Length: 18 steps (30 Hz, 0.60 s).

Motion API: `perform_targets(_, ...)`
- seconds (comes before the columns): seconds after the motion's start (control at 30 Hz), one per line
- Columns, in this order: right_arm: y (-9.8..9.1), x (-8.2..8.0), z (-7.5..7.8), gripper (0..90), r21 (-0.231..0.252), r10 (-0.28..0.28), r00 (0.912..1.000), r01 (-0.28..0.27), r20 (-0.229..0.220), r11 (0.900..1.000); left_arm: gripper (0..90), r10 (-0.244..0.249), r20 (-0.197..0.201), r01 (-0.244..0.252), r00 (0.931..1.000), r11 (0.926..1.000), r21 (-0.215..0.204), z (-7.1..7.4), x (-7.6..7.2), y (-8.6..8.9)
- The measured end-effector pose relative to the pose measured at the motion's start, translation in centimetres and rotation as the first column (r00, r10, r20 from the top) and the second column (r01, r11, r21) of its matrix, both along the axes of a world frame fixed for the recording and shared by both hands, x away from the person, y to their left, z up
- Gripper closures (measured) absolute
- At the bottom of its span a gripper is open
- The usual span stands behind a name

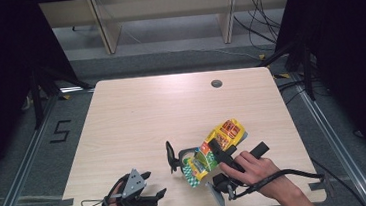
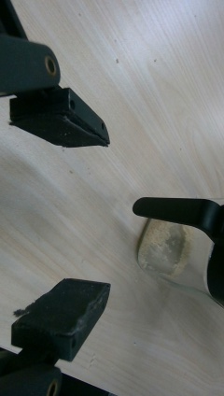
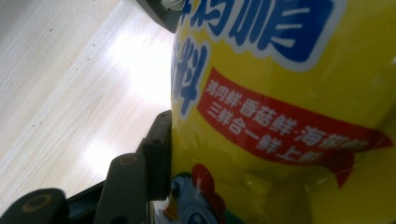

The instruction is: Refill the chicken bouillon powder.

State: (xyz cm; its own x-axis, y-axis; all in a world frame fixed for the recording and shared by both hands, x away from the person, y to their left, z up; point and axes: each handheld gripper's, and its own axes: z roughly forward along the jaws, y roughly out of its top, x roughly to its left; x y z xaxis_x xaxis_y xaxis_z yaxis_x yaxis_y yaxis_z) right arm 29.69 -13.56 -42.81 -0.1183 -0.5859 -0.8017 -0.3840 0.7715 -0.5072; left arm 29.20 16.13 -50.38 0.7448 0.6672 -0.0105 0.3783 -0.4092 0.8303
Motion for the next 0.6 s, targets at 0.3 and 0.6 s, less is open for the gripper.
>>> perform_targets(0.3, 0.07, -0.12, -0.27, 51.6, 0.016, -0.005, 0.9999, 0.006, -0.016, 0.9999, 23.5, -0.004, 0.009, 0.004, 0.9999, 1.0, -0.006, 0.19, -0.13, -0.16)
perform_targets(0.6, -0.13, 0.0, -0.12, 51.6, 0.012, -0.014, 0.9999, 0.014, -0.01, 0.9998, 23.5, -0.02, 0.025, 0.02, 0.9995, 0.9998, 0.009, 0.23, -0.03, -0.06)
